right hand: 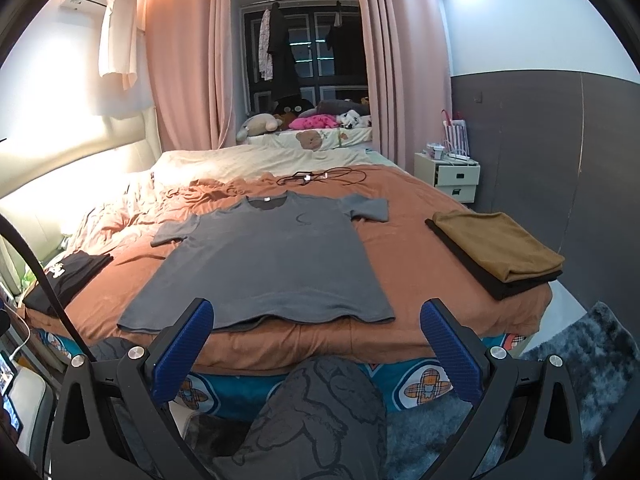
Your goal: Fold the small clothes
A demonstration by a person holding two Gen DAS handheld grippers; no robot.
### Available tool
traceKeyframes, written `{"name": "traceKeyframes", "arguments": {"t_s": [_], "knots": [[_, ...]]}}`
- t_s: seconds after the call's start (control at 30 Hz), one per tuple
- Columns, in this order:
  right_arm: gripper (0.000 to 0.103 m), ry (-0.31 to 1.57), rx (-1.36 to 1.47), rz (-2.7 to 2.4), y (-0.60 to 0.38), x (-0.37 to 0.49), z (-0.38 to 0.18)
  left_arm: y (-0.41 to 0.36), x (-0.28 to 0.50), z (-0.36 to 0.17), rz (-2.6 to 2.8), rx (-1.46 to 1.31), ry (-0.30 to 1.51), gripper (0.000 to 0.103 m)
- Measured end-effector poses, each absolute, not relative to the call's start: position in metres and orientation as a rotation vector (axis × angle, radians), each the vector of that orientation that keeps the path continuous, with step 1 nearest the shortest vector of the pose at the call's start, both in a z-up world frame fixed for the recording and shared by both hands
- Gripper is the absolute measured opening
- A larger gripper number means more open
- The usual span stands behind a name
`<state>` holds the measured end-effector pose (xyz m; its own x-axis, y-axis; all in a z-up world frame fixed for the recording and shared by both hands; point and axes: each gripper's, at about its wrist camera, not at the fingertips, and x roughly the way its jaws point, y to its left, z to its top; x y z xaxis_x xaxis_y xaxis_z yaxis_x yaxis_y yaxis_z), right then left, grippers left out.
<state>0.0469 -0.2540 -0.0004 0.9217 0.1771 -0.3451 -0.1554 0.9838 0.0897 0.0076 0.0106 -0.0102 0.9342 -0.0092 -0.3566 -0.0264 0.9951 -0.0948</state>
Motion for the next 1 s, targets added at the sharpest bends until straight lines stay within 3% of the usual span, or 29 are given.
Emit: {"name": "traceKeyframes", "arguments": {"t_s": [1.0], "knots": [[0.103, 0.383, 0.043, 0.176, -0.244, 0.073, -0.004, 0.03, 0.026, -0.014, 0.021, -0.111, 0.382, 0.103]]}}
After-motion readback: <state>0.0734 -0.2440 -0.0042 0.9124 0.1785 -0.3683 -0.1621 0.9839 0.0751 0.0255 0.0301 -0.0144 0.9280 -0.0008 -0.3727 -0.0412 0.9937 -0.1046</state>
